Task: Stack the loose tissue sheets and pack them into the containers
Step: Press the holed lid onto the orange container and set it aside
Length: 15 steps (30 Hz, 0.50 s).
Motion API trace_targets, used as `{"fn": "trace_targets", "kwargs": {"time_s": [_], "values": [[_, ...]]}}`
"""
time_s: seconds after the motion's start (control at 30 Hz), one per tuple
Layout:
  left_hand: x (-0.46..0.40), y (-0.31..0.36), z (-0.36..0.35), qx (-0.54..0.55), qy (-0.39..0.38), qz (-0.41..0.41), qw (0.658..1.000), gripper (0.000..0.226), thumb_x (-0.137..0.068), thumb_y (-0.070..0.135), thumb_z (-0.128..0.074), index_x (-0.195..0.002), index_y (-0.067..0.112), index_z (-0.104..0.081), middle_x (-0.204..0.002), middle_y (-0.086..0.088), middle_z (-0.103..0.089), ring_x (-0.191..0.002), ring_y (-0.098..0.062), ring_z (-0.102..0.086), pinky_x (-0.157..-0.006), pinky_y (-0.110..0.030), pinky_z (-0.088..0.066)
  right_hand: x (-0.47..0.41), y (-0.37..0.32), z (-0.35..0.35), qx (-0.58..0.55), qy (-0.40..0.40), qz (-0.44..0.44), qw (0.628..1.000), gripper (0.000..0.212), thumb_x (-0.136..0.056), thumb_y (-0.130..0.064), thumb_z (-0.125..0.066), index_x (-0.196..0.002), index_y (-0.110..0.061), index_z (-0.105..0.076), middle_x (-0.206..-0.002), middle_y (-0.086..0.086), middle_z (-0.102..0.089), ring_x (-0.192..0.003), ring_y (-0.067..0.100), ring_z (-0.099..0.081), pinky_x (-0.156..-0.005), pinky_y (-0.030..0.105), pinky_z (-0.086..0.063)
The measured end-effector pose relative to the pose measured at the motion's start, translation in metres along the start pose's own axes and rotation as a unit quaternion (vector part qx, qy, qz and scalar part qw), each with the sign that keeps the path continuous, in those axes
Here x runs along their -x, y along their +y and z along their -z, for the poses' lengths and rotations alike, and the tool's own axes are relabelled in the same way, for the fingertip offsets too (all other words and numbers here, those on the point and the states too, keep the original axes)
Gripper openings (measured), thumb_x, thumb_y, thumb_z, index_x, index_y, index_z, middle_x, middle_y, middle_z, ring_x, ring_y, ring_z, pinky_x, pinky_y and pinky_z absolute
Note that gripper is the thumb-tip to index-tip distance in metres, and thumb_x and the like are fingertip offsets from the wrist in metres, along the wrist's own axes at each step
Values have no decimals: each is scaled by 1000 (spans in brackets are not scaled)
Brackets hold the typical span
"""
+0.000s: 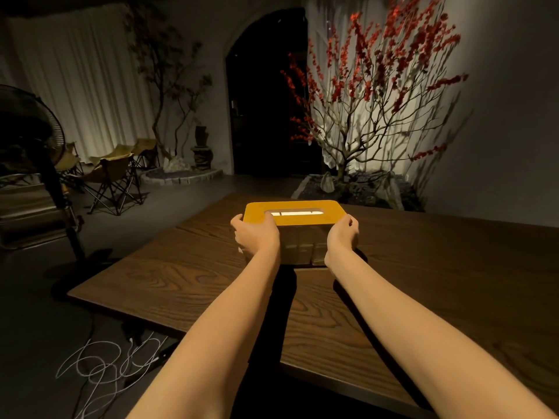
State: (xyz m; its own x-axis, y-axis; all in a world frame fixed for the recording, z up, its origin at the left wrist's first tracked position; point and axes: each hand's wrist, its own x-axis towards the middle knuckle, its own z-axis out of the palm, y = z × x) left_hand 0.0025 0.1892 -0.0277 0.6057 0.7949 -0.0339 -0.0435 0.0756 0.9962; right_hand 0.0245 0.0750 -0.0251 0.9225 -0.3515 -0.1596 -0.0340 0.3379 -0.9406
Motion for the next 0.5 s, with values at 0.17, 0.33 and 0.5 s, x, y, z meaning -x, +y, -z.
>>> {"fn": "trace_targets", "kwargs": {"time_s": [0.17,0.33,0.5], "values": [[3,8,8,90,1,46,995,47,-86,20,-70,-128,18,-50,-126,-10,-52,-113,-28,-53,-91,-36,-45,12,-3,3,1,-22,16,1000,37,-105,-18,-31,-141,-15,-36,-133,11,-47,-110,23,-45,-88,32,-34],[14,9,2,93,-20,58,994,45,-86,20,-71,-126,19,-50,-127,-10,-52,-110,-26,-52,-93,-38,-46,6,-14,12,6,7,10,1000,36,-106,-20,-25,-137,-14,-41,-126,13,-50,-100,24,-46,-83,33,-37],[46,14,-24,127,-65,76,987,44,-88,17,-69,-127,17,-49,-132,-13,-48,-98,-21,-48,-85,-34,-45,3,-45,44,-44,42,8,998,39,-106,-21,-21,-135,-2,-39,-134,21,-47,-88,21,-45,-79,34,-37]]}}
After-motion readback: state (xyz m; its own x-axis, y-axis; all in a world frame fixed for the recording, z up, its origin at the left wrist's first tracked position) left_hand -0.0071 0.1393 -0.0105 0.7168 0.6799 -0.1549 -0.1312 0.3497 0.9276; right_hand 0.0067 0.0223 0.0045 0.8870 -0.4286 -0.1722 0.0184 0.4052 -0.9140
